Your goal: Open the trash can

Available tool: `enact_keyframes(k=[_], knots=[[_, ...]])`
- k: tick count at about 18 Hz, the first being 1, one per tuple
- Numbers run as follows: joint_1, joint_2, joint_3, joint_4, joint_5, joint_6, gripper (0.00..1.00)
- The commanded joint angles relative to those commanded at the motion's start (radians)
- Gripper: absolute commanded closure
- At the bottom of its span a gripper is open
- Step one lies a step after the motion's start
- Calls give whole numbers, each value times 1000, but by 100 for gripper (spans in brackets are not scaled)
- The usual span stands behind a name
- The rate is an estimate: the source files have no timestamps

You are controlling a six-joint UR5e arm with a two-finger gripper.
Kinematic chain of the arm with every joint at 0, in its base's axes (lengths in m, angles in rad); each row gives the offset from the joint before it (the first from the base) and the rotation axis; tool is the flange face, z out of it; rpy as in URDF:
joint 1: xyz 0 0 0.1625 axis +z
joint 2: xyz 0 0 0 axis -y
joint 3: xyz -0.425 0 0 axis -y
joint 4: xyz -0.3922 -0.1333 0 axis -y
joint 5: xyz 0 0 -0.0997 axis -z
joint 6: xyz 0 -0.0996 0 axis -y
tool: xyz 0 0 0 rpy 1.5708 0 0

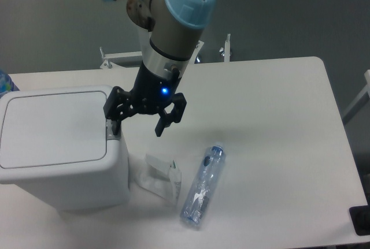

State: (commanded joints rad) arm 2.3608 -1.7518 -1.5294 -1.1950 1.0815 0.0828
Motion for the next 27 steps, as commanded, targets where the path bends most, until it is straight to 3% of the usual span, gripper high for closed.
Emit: enact_keyframes(k=[17,24,27], knots=[[0,0,6,15,0,0,0],[18,-2,116,61,20,11,0],[49,-3,138,86,133,34,0]])
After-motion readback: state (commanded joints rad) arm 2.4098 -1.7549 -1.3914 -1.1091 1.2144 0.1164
